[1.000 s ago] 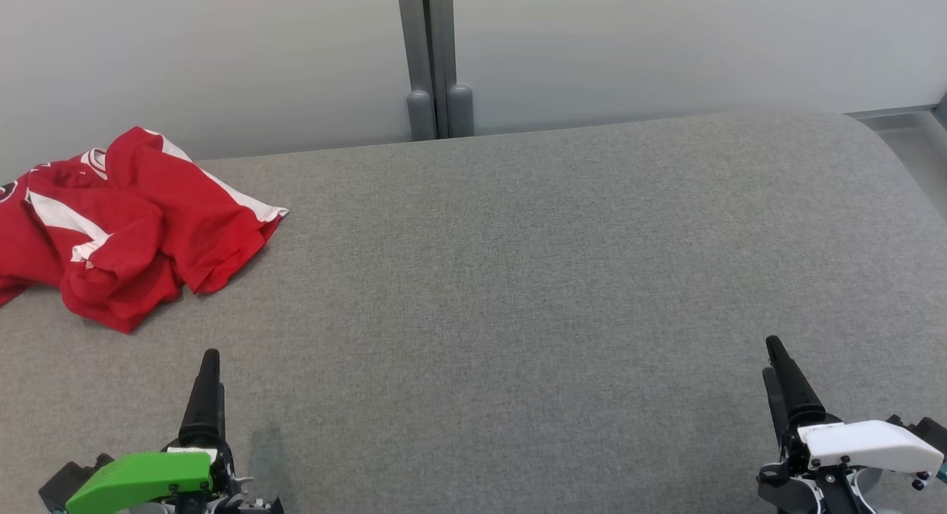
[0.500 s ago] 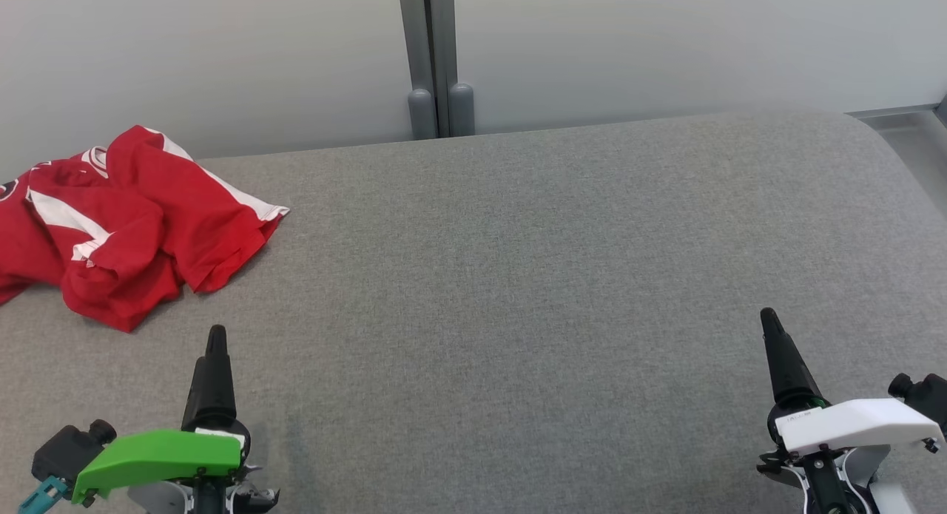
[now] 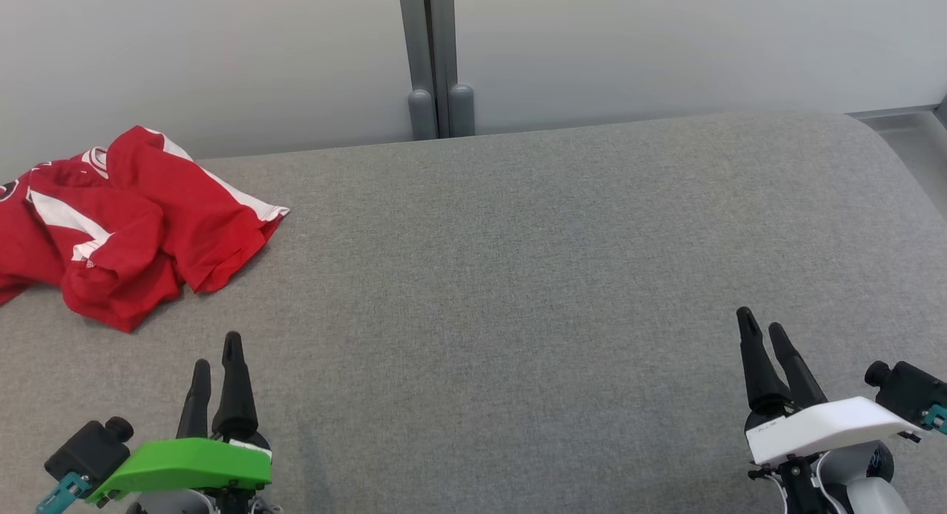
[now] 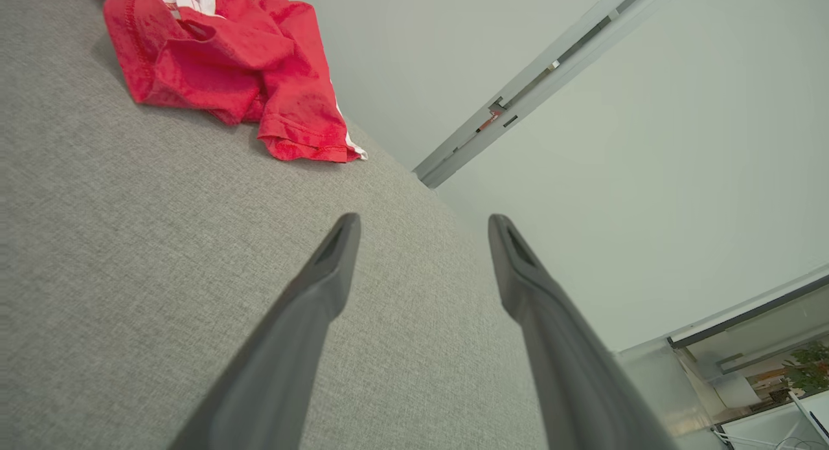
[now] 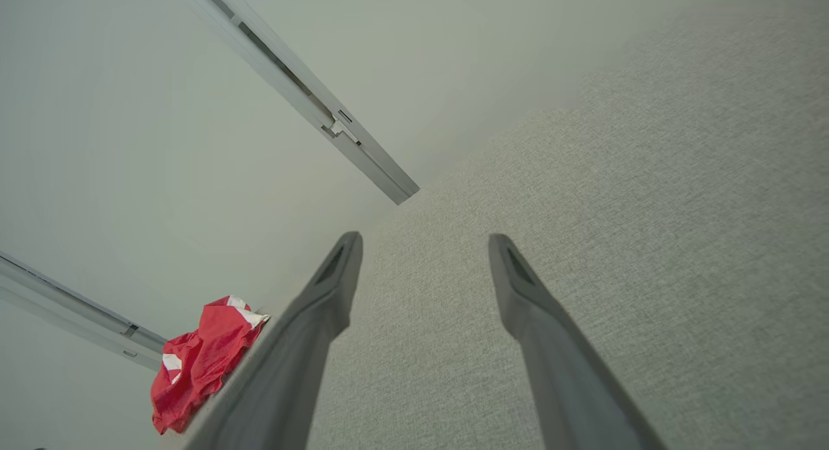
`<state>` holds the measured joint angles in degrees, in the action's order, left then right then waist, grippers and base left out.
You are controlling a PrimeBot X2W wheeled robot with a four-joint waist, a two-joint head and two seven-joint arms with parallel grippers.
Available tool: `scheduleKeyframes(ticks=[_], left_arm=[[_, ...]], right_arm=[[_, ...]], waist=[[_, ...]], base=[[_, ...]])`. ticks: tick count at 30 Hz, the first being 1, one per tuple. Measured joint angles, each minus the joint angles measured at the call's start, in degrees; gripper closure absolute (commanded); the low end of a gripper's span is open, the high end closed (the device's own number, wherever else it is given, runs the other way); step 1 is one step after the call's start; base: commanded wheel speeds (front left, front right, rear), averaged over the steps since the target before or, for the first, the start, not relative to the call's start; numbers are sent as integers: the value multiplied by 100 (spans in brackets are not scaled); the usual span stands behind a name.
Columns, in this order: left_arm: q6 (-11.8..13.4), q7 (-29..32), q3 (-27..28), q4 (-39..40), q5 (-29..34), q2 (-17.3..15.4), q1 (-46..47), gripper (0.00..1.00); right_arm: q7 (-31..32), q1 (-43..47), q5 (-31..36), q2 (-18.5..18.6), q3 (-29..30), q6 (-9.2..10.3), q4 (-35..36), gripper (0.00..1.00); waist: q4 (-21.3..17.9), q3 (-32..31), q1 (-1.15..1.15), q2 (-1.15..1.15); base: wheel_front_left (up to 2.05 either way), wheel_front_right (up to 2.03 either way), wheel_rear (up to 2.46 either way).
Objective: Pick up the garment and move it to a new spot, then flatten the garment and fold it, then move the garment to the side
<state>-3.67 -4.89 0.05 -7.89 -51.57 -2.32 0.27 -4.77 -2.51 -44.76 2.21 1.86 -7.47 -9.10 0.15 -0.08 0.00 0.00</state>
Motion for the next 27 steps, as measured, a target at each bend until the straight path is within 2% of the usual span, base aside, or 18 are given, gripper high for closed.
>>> scheduleKeyframes(ticks=[12, 27], left_arm=[[-2, -213, -169, -130, 912, -7, -111, 0], [-9, -434, -320, -185, 1696, -12, -201, 0]], right_arm=[[-216, 51, 994, 10, -119, 0, -22, 0], [-436, 83, 1981, 22, -187, 0, -93, 0]], waist=[[2, -29, 0, 0], [12, -71, 0, 0]], base=[[0, 0, 0], [0, 0, 0]])
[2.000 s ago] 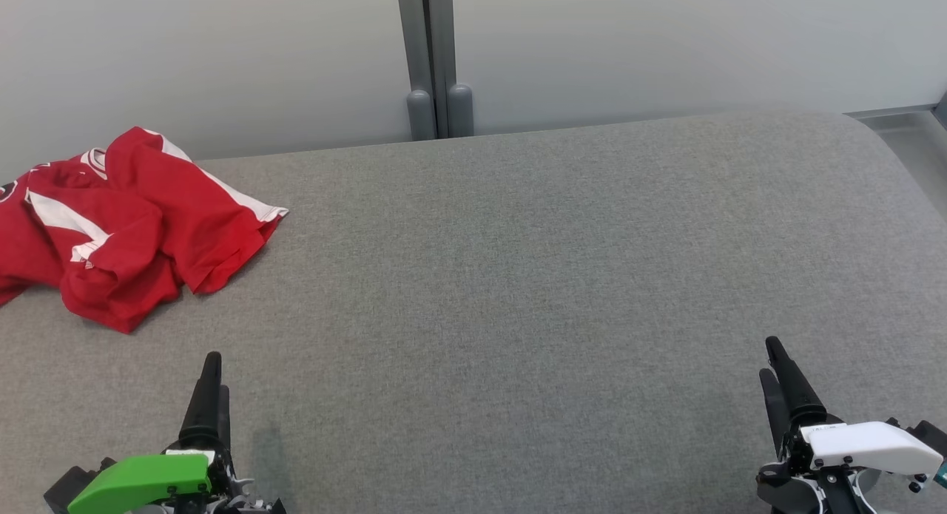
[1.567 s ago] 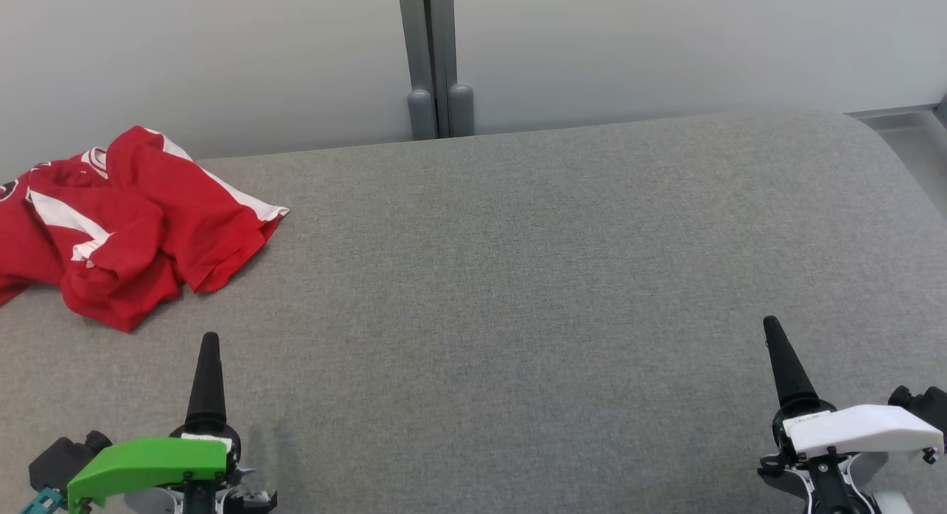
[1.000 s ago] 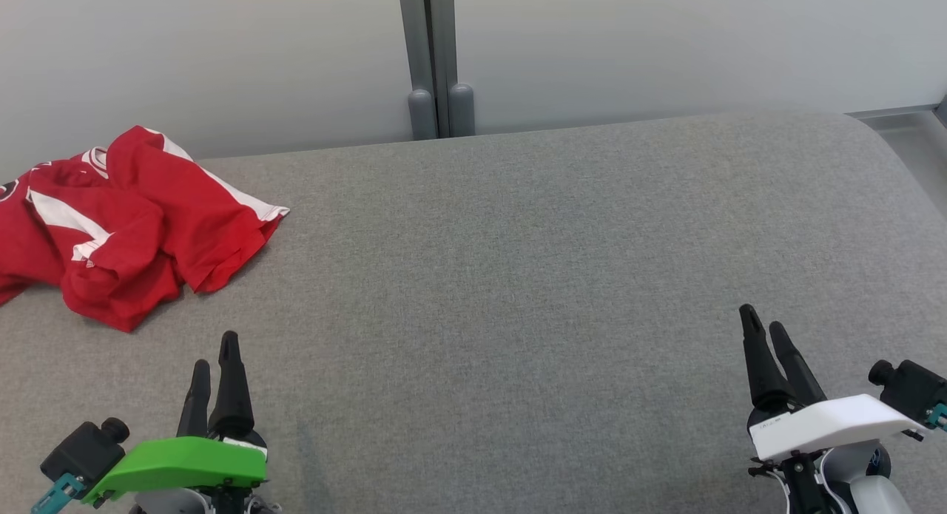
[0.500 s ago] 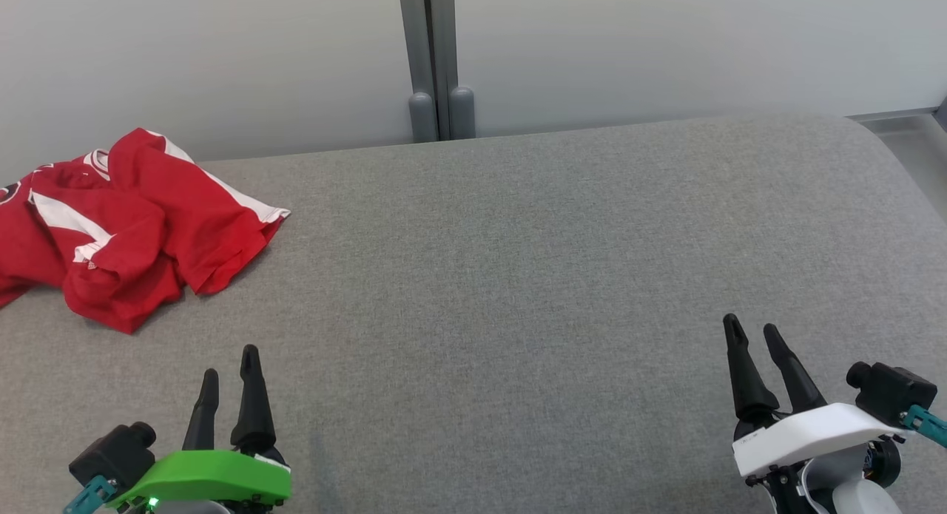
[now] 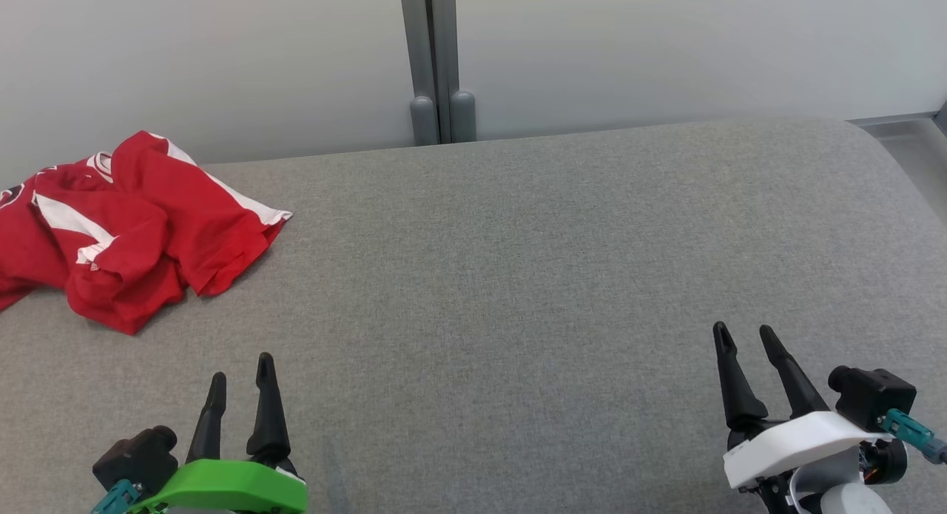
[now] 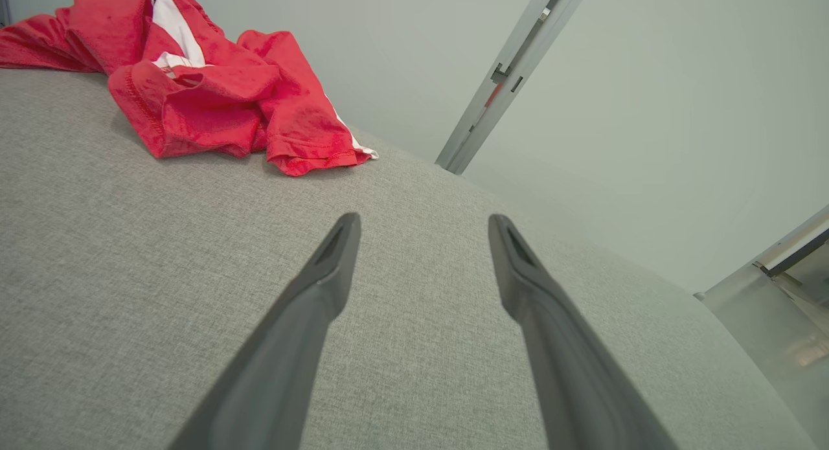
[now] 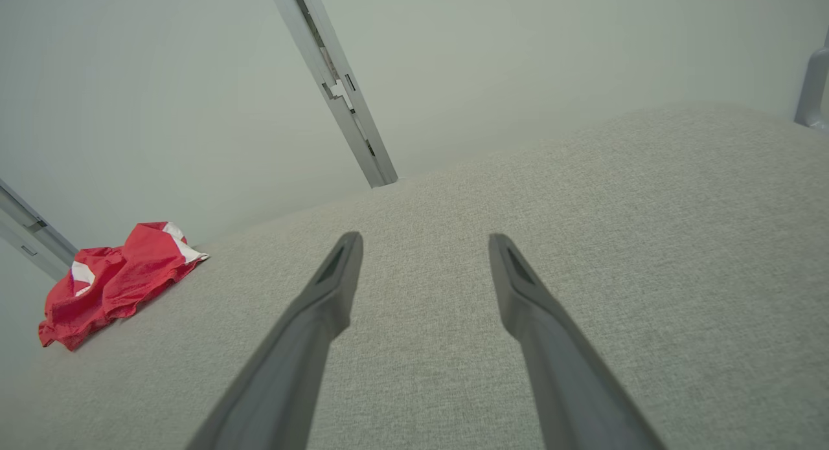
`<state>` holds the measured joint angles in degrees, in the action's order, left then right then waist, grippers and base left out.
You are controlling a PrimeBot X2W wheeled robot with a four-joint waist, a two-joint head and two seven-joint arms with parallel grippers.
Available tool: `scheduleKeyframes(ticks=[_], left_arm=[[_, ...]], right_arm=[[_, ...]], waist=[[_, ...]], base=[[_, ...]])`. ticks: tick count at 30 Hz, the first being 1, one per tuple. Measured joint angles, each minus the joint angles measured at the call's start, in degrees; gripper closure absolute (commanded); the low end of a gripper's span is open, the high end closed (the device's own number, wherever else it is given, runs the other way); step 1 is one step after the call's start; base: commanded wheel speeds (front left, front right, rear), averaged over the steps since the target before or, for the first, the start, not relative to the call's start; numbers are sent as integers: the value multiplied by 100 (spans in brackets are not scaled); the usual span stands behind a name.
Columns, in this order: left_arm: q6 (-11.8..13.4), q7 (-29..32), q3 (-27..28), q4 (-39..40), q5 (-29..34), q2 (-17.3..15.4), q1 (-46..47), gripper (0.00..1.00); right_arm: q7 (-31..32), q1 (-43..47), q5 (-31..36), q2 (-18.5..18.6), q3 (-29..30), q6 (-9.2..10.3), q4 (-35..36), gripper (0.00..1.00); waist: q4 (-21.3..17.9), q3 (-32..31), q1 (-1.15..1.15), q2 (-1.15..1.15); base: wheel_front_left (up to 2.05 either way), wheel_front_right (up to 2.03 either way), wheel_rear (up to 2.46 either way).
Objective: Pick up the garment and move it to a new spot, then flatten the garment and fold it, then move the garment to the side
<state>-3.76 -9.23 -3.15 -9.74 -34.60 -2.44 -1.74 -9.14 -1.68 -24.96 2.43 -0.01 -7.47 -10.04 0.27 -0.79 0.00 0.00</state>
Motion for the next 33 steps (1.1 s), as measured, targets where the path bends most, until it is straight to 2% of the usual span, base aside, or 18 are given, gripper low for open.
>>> scheduleKeyframes(ticks=[33], left_arm=[[1, -404, -213, -286, 1176, -14, -71, 0]], right_arm=[[-410, 43, 1667, 21, -129, -1, 38, 0]], waist=[[13, -11, 0, 0]], base=[[0, 0, 0]])
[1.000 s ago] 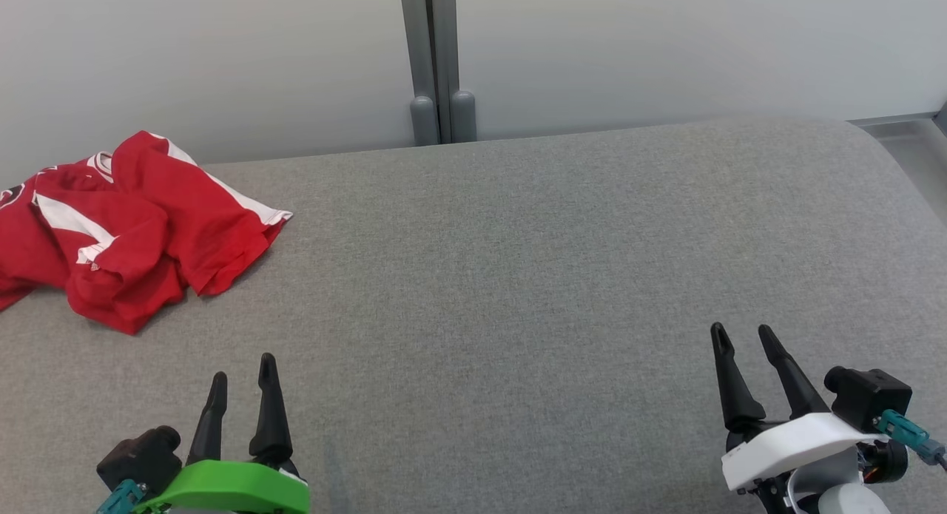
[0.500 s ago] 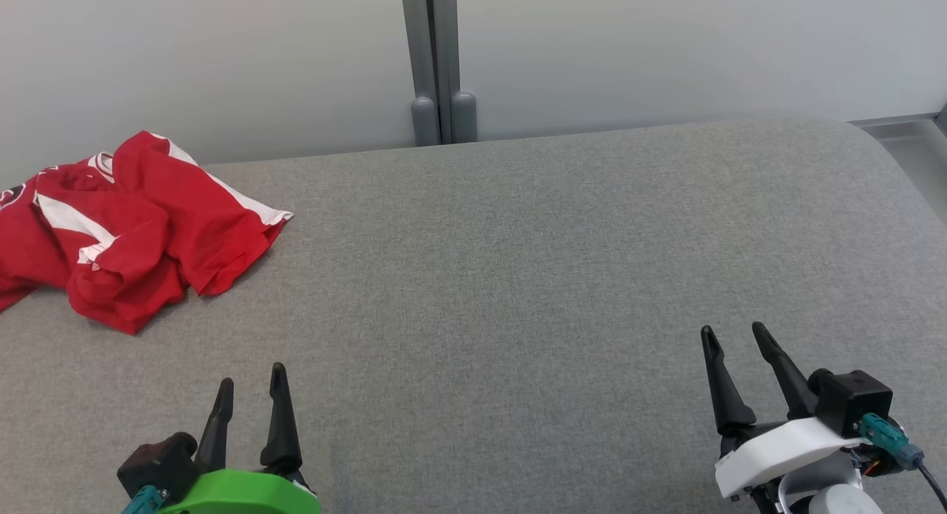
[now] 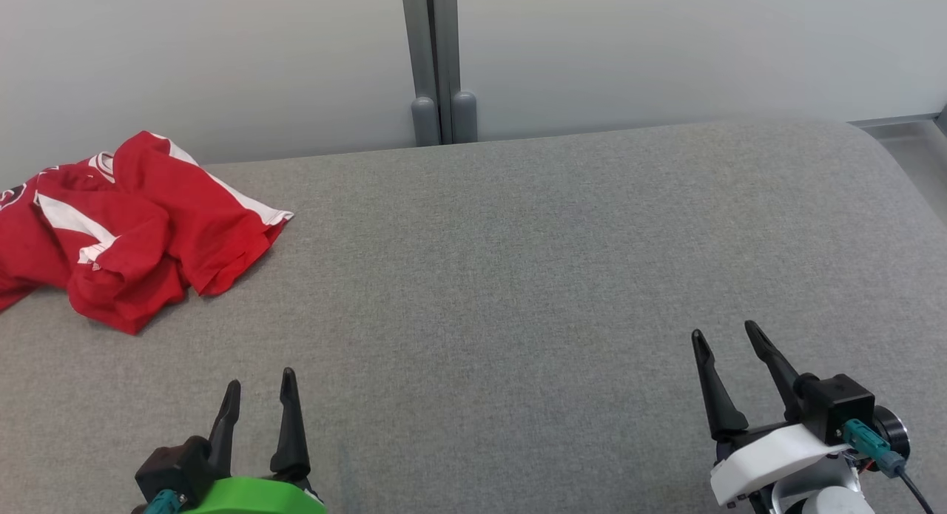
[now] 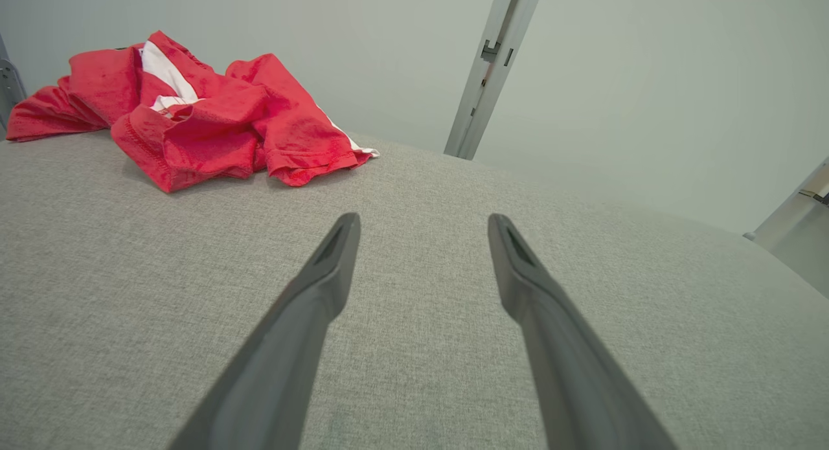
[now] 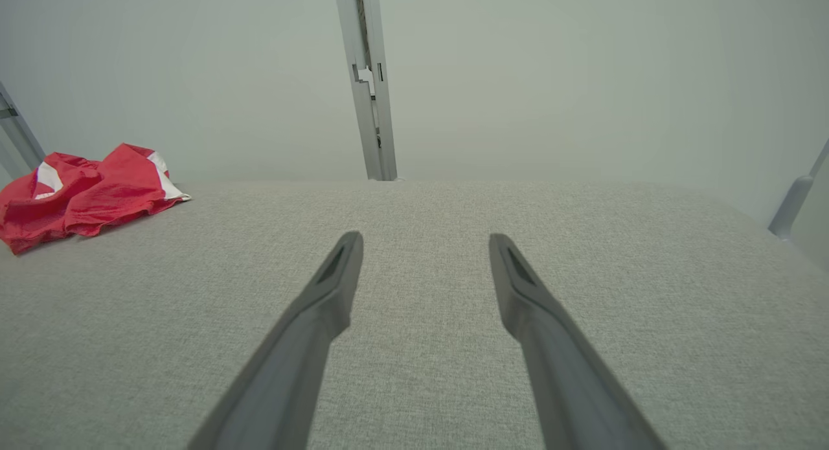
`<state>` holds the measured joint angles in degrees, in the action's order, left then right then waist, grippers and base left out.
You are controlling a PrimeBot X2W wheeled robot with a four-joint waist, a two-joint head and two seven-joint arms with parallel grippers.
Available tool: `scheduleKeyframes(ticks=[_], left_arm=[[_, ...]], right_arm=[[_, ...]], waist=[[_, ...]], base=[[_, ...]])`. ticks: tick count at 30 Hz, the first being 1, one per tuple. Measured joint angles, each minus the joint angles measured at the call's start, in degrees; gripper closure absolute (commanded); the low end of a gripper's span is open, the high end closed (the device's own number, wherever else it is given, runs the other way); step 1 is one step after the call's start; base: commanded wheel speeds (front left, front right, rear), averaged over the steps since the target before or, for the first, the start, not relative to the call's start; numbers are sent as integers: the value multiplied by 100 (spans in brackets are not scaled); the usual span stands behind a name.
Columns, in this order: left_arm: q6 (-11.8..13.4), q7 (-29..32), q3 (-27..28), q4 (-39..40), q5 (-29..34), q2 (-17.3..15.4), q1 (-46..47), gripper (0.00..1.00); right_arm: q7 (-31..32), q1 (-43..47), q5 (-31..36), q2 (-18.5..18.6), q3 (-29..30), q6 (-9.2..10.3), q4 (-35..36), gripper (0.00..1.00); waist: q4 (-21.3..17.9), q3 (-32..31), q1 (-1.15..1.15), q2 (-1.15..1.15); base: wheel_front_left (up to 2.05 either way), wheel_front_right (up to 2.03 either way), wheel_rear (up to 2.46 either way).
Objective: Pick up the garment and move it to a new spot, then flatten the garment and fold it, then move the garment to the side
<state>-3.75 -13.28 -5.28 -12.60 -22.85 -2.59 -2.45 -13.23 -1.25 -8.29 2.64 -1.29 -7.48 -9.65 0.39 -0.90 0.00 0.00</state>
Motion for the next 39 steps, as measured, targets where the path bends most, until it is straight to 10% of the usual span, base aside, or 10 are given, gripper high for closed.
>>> scheduleKeyframes(ticks=[39], left_arm=[[21, -185, -100, -231, 479, -8, -45, 0]], right_arm=[[-177, 9, 650, 8, -32, -1, 0, 0]], waist=[[75, 27, 0, 0]], base=[[0, 0, 0]])
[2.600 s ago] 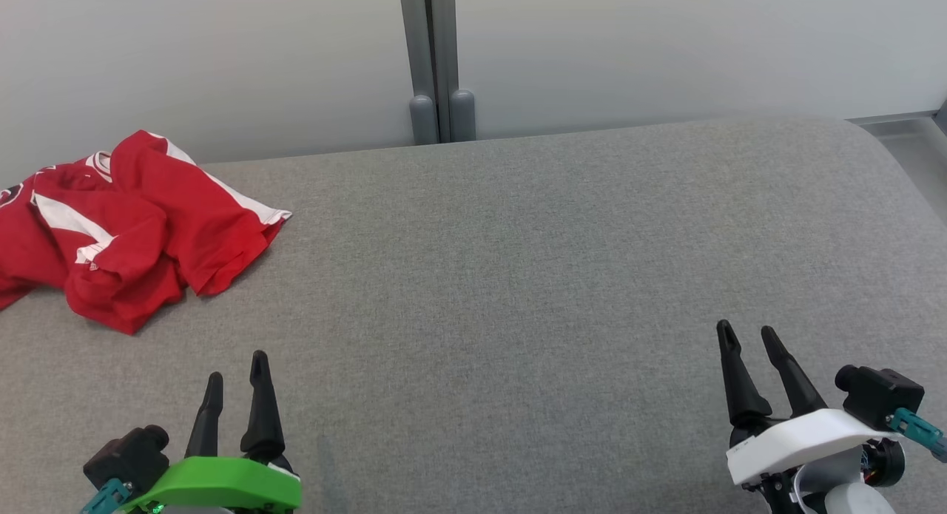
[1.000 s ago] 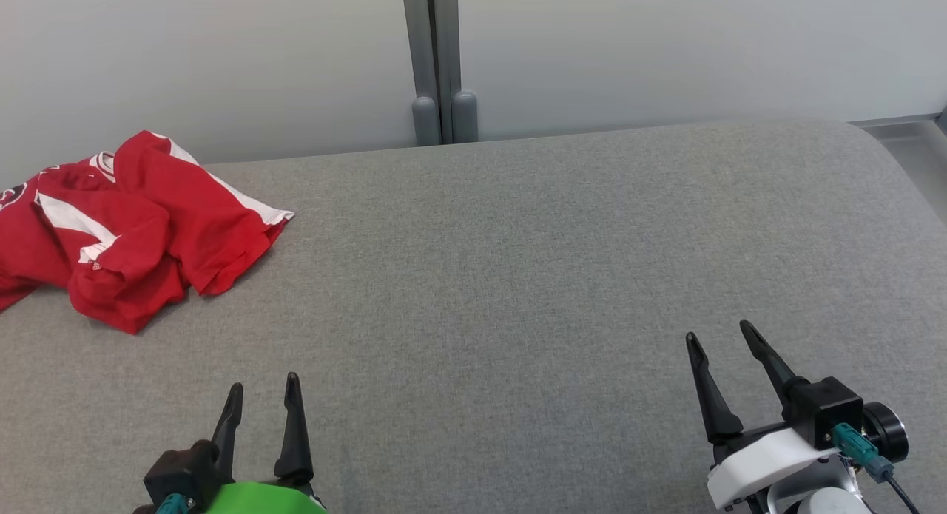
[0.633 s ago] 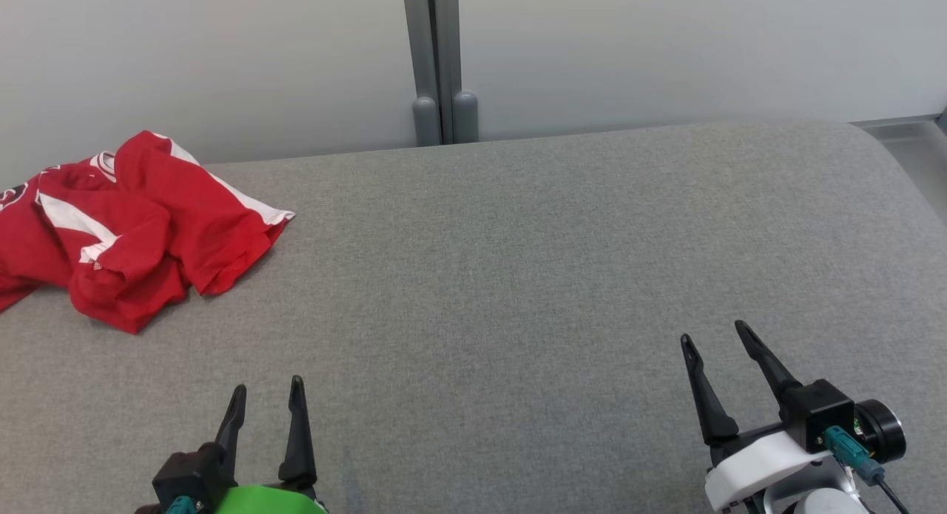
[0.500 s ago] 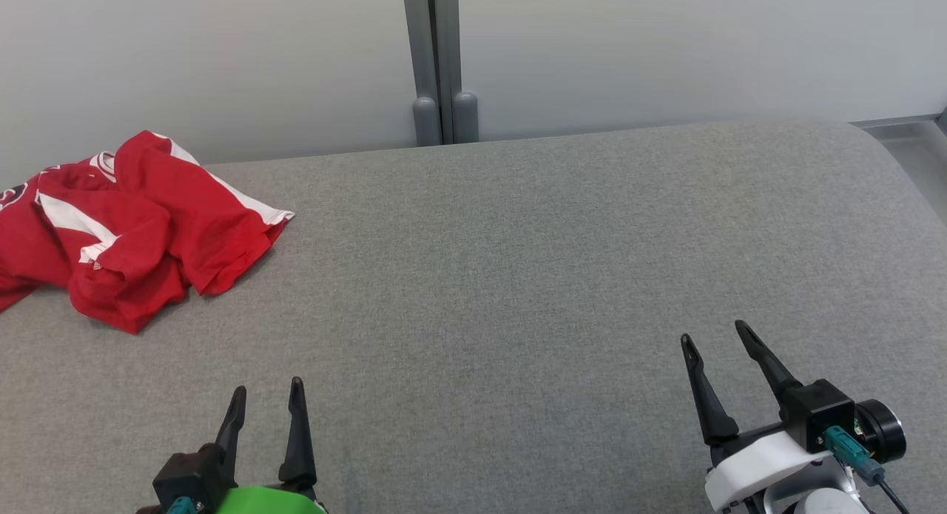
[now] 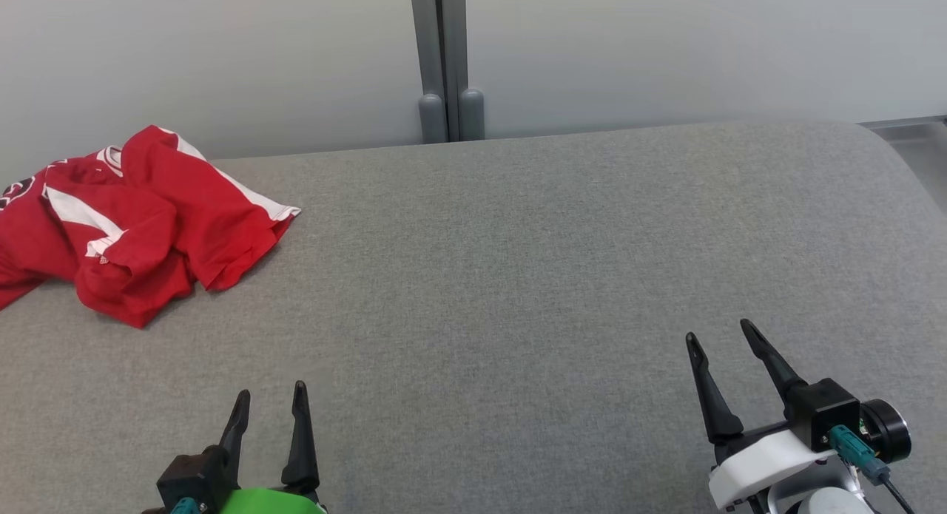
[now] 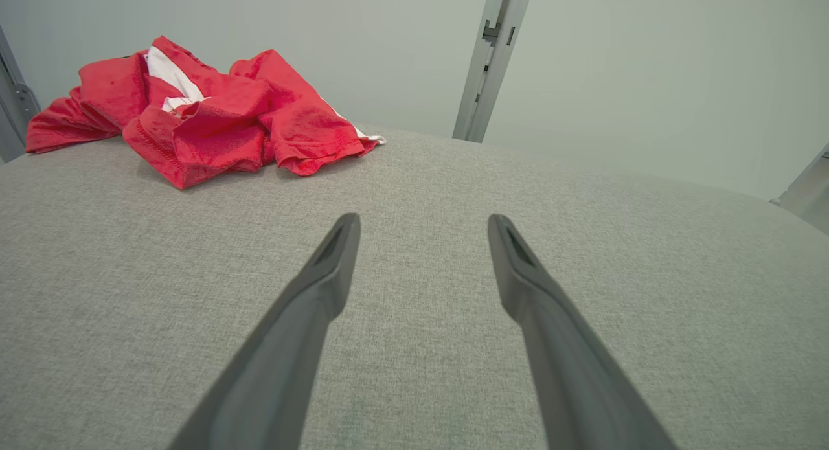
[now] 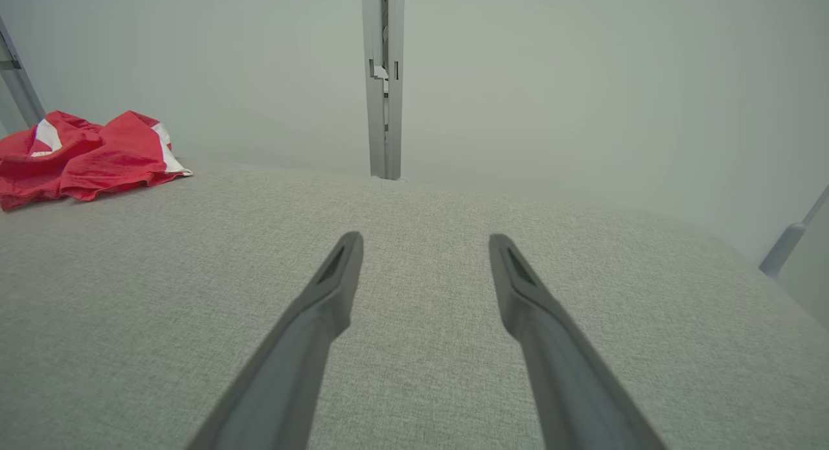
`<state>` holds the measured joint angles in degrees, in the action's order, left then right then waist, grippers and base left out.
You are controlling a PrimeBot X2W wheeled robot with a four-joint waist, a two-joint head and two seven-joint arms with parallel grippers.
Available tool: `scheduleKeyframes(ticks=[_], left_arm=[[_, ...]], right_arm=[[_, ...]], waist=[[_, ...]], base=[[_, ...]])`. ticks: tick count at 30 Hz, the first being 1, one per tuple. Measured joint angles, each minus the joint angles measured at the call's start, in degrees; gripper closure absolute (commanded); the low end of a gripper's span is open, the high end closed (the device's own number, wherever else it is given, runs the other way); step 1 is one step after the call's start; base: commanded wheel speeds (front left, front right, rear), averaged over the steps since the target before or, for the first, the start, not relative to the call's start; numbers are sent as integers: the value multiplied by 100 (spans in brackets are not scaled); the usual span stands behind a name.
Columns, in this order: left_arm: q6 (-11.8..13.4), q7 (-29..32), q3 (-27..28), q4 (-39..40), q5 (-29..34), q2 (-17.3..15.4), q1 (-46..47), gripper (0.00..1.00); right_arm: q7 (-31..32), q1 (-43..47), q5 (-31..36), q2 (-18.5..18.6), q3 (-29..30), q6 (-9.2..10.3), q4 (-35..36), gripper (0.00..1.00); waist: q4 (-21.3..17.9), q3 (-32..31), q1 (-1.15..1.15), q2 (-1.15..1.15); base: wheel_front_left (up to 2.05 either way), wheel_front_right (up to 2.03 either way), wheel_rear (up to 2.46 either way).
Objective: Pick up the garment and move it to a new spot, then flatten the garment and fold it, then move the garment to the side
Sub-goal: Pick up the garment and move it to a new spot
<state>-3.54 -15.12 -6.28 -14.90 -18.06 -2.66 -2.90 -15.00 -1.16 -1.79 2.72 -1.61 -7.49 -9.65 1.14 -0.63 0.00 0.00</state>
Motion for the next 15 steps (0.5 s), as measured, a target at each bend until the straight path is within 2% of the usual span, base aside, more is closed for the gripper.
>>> scheduleKeyframes(ticks=[6, 15], left_arm=[[0, 0, -9, 1, -3, -1, 24, 0], [-7, -1, 60, 38, 42, -2, 90, 0]], right_arm=[[-1, 2, -4, 3, 41, 0, 13, 0], [-1, 26, -25, 4, 59, -2, 16, 0]], waist=[[203, 7, 0, 0], [860, 14, 0, 0]], base=[[0, 0, 0], [0, 0, 0]])
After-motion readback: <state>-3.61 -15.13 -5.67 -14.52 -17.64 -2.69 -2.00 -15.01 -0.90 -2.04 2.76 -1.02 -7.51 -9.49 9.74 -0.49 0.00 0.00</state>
